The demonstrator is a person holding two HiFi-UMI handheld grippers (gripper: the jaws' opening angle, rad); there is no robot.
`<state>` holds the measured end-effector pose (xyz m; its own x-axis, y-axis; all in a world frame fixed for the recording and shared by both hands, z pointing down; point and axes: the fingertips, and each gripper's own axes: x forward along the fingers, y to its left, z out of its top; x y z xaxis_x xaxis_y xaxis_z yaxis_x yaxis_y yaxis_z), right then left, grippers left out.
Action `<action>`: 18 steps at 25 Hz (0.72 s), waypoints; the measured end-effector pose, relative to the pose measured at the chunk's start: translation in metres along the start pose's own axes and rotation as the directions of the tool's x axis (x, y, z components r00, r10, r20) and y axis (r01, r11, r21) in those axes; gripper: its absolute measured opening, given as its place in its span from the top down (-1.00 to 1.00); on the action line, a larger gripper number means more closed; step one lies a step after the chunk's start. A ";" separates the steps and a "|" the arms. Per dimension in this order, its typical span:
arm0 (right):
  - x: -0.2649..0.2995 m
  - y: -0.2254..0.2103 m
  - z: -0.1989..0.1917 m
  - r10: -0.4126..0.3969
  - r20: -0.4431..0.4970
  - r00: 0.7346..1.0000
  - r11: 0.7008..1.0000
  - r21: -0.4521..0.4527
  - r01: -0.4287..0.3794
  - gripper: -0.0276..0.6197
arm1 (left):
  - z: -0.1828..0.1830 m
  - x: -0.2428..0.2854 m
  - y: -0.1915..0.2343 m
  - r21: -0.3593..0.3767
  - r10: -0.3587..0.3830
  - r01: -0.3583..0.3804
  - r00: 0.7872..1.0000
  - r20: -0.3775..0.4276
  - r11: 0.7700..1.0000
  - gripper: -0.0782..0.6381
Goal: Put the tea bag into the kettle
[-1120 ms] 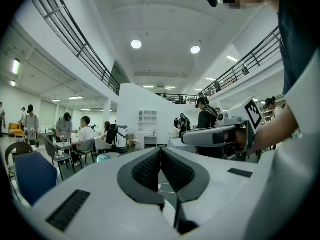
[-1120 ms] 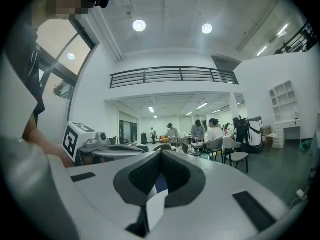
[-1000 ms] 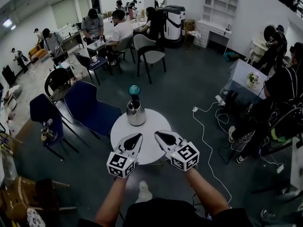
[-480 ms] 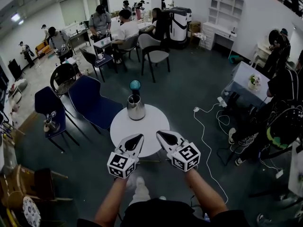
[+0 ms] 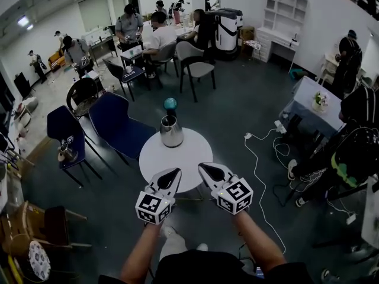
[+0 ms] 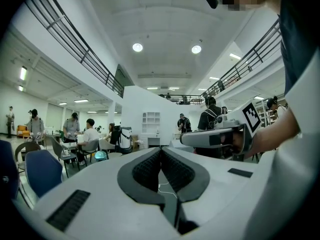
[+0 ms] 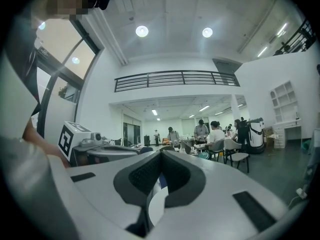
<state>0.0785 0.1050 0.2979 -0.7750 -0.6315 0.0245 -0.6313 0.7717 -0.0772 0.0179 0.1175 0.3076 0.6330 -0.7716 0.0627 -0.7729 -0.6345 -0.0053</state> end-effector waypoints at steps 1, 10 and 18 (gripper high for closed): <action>-0.001 0.001 0.000 0.002 0.000 1.000 1.000 0.001 -0.002 0.86 | 0.000 -0.002 -0.001 0.000 0.002 -0.002 1.000 0.000 1.000 0.73; 0.005 0.011 0.003 0.016 0.012 1.000 1.000 0.000 -0.016 0.86 | -0.002 -0.013 0.005 0.004 0.015 -0.015 1.000 -0.005 1.000 0.73; 0.005 0.016 0.004 -0.010 0.013 1.000 1.000 -0.013 0.010 0.86 | -0.004 -0.024 0.009 0.007 0.004 -0.004 1.000 -0.002 1.000 0.73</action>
<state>0.0648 0.1134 0.2926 -0.7680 -0.6403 0.0126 -0.6397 0.7660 -0.0640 -0.0046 0.1303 0.3103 0.6297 -0.7742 0.0643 -0.7752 -0.6316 -0.0122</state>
